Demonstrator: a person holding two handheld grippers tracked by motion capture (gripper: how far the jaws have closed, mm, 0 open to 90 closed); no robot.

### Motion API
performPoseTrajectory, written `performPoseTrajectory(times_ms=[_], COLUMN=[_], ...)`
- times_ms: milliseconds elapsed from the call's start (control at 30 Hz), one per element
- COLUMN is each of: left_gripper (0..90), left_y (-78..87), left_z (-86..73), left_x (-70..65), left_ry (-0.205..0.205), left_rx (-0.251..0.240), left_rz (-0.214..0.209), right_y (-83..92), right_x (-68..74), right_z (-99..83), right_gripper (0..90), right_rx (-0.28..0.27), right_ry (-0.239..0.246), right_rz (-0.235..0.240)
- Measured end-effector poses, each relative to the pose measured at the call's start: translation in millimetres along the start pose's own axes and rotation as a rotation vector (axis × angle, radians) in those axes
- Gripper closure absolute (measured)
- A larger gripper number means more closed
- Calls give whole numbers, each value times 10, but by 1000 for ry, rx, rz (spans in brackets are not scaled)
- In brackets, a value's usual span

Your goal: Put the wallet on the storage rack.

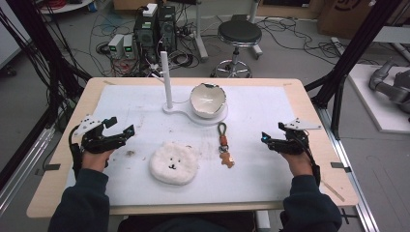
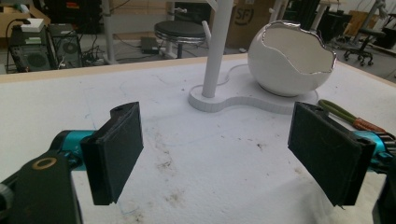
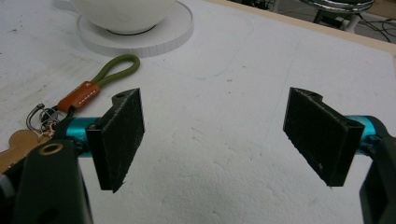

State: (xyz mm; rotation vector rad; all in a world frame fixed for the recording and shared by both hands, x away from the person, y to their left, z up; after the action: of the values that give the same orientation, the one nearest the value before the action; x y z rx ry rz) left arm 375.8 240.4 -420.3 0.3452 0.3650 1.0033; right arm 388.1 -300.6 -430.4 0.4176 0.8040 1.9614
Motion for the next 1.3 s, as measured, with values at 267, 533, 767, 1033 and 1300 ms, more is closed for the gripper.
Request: performPoseTrajectory(times_ms=[267,533,767,1033,1300], left_gripper=[179,185,190,199,253], left_y=[-42,-135,-264,-446,-571], left_z=[-1,-11,-75,-194,-300], left_x=[-40,-227,-427,-626,-768], left_ry=[-3,-13,-62,-108,-140], left_rx=[9,29,103,210,321], left_rz=[-18,-111,-184,-244,-270], right_y=[-2,-1,-10,-33,-76], right_x=[-25,13,64,138,182], right_z=[-17,-27,-26,-16,-17], right_gripper=[209,209,209,210,209], right_rx=[0,-7,0,6,19], right_ry=[-10,-9,7,16,30], right_rz=[6,27,39,55,68])
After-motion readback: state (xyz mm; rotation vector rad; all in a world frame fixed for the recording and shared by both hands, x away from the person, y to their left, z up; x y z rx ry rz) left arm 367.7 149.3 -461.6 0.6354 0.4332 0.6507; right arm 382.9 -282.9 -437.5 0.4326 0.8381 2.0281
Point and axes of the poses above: each handheld gripper's, and its own axes: y roughly backward along the jaws, z roughly out of its top, x roughly to its left, the point moved 5 cm from there along -y, roughly forward along the jaws, and after that the axes turned 12 degrees about x, right-handed, at the moved point
